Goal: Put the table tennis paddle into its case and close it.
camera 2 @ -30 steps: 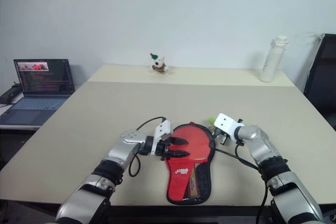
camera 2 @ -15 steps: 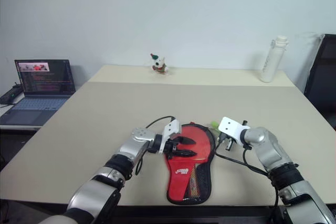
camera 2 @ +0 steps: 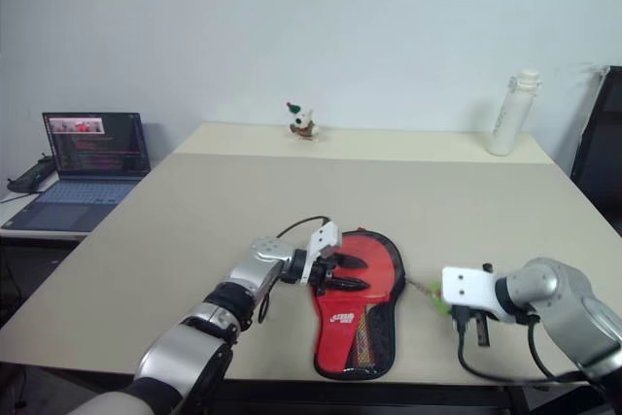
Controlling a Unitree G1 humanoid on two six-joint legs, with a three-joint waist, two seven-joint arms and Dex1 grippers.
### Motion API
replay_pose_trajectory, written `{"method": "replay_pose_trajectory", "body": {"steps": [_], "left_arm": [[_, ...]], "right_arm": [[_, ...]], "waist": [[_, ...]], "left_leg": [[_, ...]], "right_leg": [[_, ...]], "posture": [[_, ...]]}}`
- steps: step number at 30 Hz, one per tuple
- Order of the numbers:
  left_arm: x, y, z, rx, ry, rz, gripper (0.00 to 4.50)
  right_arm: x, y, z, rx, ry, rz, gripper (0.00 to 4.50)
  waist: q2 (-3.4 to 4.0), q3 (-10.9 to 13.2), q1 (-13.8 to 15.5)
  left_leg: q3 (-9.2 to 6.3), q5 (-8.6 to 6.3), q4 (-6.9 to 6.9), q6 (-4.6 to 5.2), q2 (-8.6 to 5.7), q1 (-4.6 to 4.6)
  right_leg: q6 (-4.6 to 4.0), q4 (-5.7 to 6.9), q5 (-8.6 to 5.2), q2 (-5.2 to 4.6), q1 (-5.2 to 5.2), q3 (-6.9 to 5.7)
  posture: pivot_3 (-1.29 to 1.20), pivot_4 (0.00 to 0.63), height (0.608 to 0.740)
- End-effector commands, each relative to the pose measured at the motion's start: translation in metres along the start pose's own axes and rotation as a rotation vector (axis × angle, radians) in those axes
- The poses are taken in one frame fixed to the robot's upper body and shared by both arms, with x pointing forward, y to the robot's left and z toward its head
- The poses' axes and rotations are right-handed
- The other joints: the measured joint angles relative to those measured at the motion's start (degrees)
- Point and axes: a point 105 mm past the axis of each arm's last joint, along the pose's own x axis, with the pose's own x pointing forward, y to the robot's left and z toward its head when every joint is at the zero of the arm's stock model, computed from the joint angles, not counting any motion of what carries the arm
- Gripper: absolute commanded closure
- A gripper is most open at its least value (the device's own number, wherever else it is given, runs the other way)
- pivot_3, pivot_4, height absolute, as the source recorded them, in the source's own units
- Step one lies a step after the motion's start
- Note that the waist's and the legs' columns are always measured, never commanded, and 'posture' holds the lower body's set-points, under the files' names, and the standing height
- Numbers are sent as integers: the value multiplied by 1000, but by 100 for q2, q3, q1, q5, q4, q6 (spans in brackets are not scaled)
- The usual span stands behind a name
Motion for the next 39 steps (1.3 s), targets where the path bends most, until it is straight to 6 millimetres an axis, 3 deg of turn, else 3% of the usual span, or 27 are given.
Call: {"method": "replay_pose_trajectory", "body": {"steps": [1,12,19,23,27,31,32,36,39], "left_arm": [[7,-9,-27,-75,81,-19,1918],[12,-9,-25,-64,86,-20,1918],[10,-6,-24,-62,88,-5,1918],[9,-5,-24,-62,88,2,1918],[8,-4,-24,-63,84,9,1918],[9,-4,-24,-65,77,15,1918],[9,-4,-23,-64,74,18,1918],[10,1,-17,-50,36,64,1918],[4,6,-7,-20,-13,92,1918]], "right_arm": [[-4,21,17,-71,-20,86,4468],[-10,84,27,-96,-42,328,4468],[-19,122,44,-123,-121,509,4468],[-13,115,50,-123,-136,468,4468],[-5,94,53,-80,-141,380,4468],[-13,84,51,-25,-111,394,4468],[-17,85,51,-18,-107,413,3982],[-23,76,62,73,-162,377,2748],[-36,70,73,167,-226,391,2748]], "waist": [[-1,0,26],[6,-6,117],[24,-16,196],[24,-16,200],[25,-17,174],[26,-18,149],[27,-19,149],[27,-19,117],[27,-18,76]], "left_leg": [[-1,-1,0,2,-1,3],[-48,-9,-3,14,-36,0],[-101,-22,-4,14,-73,-18],[-122,-23,1,17,-79,-17],[-130,-27,3,25,-76,-12],[-134,-28,5,27,-74,-9],[-136,-28,6,28,-74,-9],[-139,-31,6,33,-70,-5],[-143,-31,6,34,-70,-2]], "right_leg": [[2,-3,-1,0,6,-1],[7,-46,-4,-29,43,-46],[33,-108,-20,-57,89,-102],[34,-111,-22,-64,106,-125],[32,-100,-22,-62,109,-131],[30,-94,-21,-61,112,-135],[29,-94,-20,-61,114,-136],[27,-94,-20,-68,120,-137],[22,-91,-16,-81,124,-140]], "posture": [[0,150,740],[0,150,740],[0,150,740],[0,150,740],[0,150,740],[0,150,740],[0,150,740],[0,150,740],[0,150,740]]}}
